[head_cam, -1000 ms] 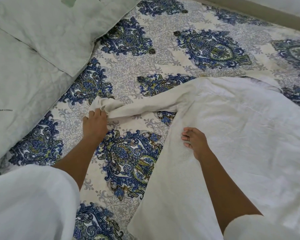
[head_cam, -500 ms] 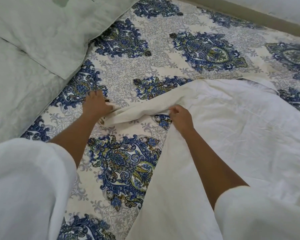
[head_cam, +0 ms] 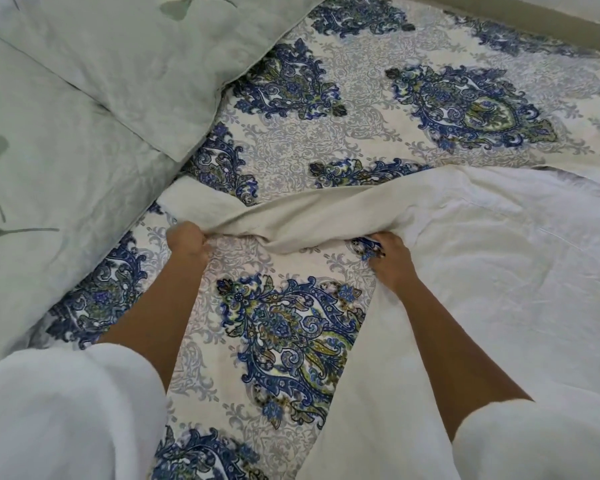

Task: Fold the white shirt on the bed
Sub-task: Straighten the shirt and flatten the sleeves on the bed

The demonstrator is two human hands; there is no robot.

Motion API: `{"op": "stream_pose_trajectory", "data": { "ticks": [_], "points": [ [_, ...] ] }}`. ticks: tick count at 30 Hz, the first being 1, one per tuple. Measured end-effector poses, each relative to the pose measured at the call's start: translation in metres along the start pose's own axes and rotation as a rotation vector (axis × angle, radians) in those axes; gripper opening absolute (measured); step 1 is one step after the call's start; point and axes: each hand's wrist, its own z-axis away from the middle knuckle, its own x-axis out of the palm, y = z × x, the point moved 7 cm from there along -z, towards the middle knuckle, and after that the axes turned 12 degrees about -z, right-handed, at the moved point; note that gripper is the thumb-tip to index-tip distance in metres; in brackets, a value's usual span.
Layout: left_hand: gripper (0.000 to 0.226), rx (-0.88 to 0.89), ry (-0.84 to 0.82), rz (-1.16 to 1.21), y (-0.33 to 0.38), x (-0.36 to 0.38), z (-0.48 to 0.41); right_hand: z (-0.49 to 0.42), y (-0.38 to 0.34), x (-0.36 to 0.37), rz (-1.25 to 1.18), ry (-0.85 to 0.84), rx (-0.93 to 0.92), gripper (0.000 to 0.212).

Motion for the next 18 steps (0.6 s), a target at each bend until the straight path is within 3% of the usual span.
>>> {"op": "stream_pose_trajectory", "data": {
  "ticks": [3,5,7,9,11,13,14,16,18],
  "points": [
    [0.058,0.230,0.245,-0.375,0.027,-0.013,-0.011,-0.005,-0.005,-0.002,-0.037,0.033,0.062,0.044],
    [0.067,0.563,0.244,-0.649,0.061,-0.004,-0.007,-0.006,-0.012,-0.008,-0.085,0.136,0.123,0.032],
    [0.071,0.846,-0.022,-1.022,0.073,0.020,-0.008,-0.001,-0.021,-0.016,-0.117,0.311,0.174,0.025],
    [0.076,1.020,-0.312,-1.439,0.063,0.032,-0.013,0.009,-0.034,-0.024,-0.117,0.511,0.197,0.020],
    [0.073,1.160,-0.419,-1.732,0.053,0.031,-0.017,0.011,-0.052,-0.023,-0.102,0.574,0.147,0.018],
    [0.060,1.286,-0.432,-1.723,0.058,0.031,-0.019,-0.001,-0.074,-0.016,-0.064,0.495,0.060,0.022],
    [0.053,1.267,-0.466,-1.564,0.065,0.032,-0.021,-0.010,-0.085,-0.011,-0.039,0.431,0.014,0.026],
    [0.025,1.029,-0.581,-1.095,0.089,0.031,-0.024,-0.027,-0.107,0.001,0.016,0.291,-0.058,0.036],
    [0.017,0.898,-0.652,-0.839,0.114,0.037,-0.027,-0.045,-0.122,0.014,0.108,0.151,-0.092,0.050]
  ]
}}
